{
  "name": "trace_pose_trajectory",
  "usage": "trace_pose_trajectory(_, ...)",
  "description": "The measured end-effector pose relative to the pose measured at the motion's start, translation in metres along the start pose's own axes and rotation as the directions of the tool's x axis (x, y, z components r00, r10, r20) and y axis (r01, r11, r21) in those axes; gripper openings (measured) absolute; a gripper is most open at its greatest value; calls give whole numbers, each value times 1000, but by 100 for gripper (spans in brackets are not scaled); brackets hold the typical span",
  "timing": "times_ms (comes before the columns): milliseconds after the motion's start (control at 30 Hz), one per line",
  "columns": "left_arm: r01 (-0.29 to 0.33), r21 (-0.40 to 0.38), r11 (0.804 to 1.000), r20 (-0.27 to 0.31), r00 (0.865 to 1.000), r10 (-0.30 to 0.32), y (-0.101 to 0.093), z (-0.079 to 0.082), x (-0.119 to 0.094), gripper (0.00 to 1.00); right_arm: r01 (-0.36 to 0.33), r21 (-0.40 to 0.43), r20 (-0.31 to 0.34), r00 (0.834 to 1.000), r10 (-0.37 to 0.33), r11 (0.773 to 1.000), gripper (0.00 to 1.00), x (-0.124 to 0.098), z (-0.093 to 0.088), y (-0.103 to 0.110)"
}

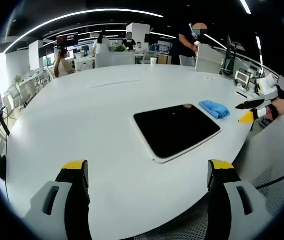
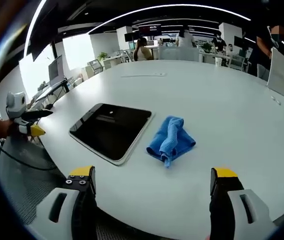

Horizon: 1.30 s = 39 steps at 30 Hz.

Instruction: Wipe the mirror surface with the cleaning cloth until all visible marks leave the cleaned area.

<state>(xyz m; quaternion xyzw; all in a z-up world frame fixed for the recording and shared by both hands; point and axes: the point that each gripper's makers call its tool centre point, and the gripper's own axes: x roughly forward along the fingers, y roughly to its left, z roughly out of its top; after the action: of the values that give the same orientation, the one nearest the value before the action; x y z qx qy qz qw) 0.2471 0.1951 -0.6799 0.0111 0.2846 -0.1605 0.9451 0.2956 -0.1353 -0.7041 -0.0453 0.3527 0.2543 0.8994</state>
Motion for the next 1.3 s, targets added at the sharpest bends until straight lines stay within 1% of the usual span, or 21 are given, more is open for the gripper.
trace_pose_trajectory(100,1,-5,1000,-5,1000,-1,2,-1,0,99,-1,-11,15,1000,2,1000,93,-1,6,3)
trace_pose_trajectory(167,20,-3,1000,-15,1000,-20,-2,-2,0,99,0,-30,20,1000,1,1000,94,-1,8,4)
trace_pose_trajectory(233,38,-17,999,-36,999,-39,-7,-4,-1,99,3,-16,27,1000,-3,1000,95,-1,8,1)
trace_pose_trajectory(267,31,-17,999,-32,999,-31,-6,-2,-2,99,7,-1,29,1000,-7,1000,95,-2,7,-1)
trace_pose_trajectory(367,28,-53,998,29,999,-27,-9,10,-5,99,10,1,24,1000,-10,1000,96,-1,4,-2)
trace_pose_trajectory(467,14,-55,998,17,1000,-13,-5,6,-2,99,15,2,15,1000,-15,1000,95,-2,1,-4)
trace_pose_trajectory(500,6,-49,999,27,1000,-5,-4,7,-2,99,15,3,13,1000,-15,1000,95,-2,0,-4)
trace_pose_trajectory(533,-9,-18,1000,34,999,9,0,8,-2,99,15,-1,9,1000,-15,1000,95,-2,-1,-4)
trace_pose_trajectory(667,-16,35,999,39,999,14,-2,9,-3,96,19,-1,4,1000,-19,1000,94,-1,-1,-4)
trace_pose_trajectory(700,-17,29,999,43,999,16,0,10,-2,96,16,2,2,1000,-16,1000,94,1,1,-4)
trace_pose_trajectory(733,-20,-2,1000,38,999,20,2,8,-2,98,11,-1,4,1000,-11,1000,94,1,2,-3)
trace_pose_trajectory(767,-8,-71,997,14,1000,9,1,5,-1,99,13,-21,10,1000,-12,1000,94,1,3,-3)
trace_pose_trajectory(800,-6,-80,997,6,1000,6,1,4,-2,99,14,-29,11,1000,-14,999,94,1,3,-3)
trace_pose_trajectory(833,-9,-49,999,-12,1000,8,1,1,-1,99,17,-21,12,1000,-16,1000,94,-1,2,-4)
trace_pose_trajectory(867,0,-14,1000,-51,999,0,-2,-4,-3,99,18,-3,14,1000,-18,1000,94,-1,1,-5)
trace_pose_trajectory(933,8,-28,1000,-1,1000,-8,-7,4,-2,98,21,18,20,1000,-21,1000,94,-2,2,-7)
trace_pose_trajectory(967,9,-60,998,10,1000,-8,-8,7,-2,98,23,11,20,1000,-24,1000,94,-2,2,-8)
trace_pose_trajectory(1000,6,-65,998,4,1000,-6,-7,7,-2,98,24,7,20,1000,-24,1000,94,-2,2,-8)
trace_pose_trajectory(1133,-11,-69,998,25,1000,13,-3,9,-3,96,23,-2,20,1000,-23,1000,94,-2,2,-8)
trace_pose_trajectory(1200,-32,-51,998,49,998,34,-1,11,-5,95,27,-7,23,999,-27,1000,94,-2,3,-9)
trace_pose_trajectory(1300,-22,-29,999,64,998,24,-4,14,-5,95,36,3,26,999,-36,999,94,-3,3,-12)
